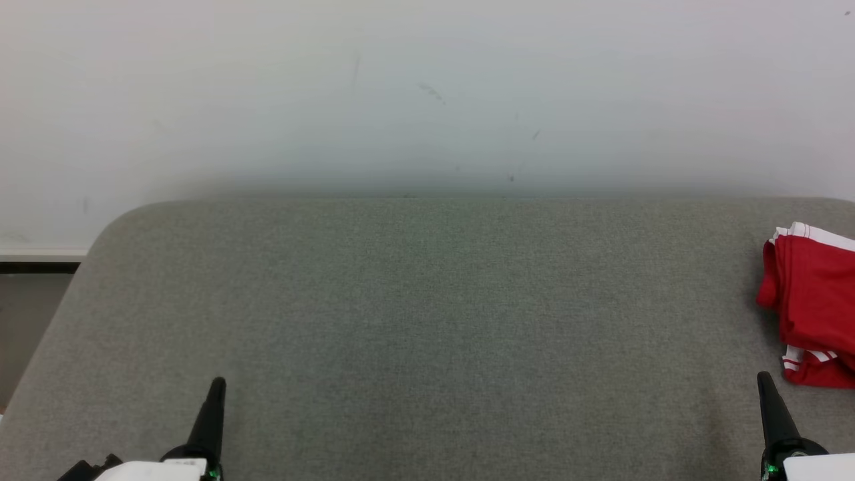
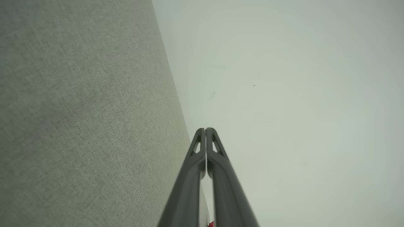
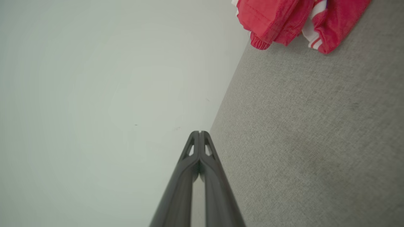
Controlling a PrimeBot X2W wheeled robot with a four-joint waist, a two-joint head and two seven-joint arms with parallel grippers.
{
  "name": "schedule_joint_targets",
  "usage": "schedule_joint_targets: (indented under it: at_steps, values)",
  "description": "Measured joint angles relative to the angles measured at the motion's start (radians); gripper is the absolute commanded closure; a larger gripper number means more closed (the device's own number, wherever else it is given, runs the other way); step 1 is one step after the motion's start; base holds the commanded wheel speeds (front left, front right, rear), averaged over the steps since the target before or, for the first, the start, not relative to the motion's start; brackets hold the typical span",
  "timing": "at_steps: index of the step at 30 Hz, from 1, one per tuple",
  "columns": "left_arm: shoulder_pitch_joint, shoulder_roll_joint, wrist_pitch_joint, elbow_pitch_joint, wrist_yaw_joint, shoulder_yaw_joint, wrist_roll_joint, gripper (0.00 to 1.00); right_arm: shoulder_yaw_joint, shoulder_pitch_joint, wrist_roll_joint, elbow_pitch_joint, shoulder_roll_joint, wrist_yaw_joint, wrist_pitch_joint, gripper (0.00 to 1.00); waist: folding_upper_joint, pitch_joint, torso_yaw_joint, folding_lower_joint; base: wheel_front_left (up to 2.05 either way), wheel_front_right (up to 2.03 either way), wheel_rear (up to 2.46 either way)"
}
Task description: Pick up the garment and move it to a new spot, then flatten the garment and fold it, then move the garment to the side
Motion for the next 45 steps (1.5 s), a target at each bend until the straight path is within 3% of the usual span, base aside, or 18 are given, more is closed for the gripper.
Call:
schedule_joint_targets:
  at_steps: [29,45]
  values:
    - [-0.039,0.002,0.053,0.001,-0.005,0.027,-0.196,1.0,-0.008,-0.033,0.22,-0.004,-0.004,0.0,0.052,1.0,0.0,0.011,0.011,0.0,0.0,0.0,0.0]
    - [-0.04,0.002,0.053,0.001,-0.005,0.027,-0.196,1.0,-0.008,-0.033,0.22,-0.004,-0.004,0.0,0.052,1.0,0.0,0.011,0.011,0.0,0.0,0.0,0.0]
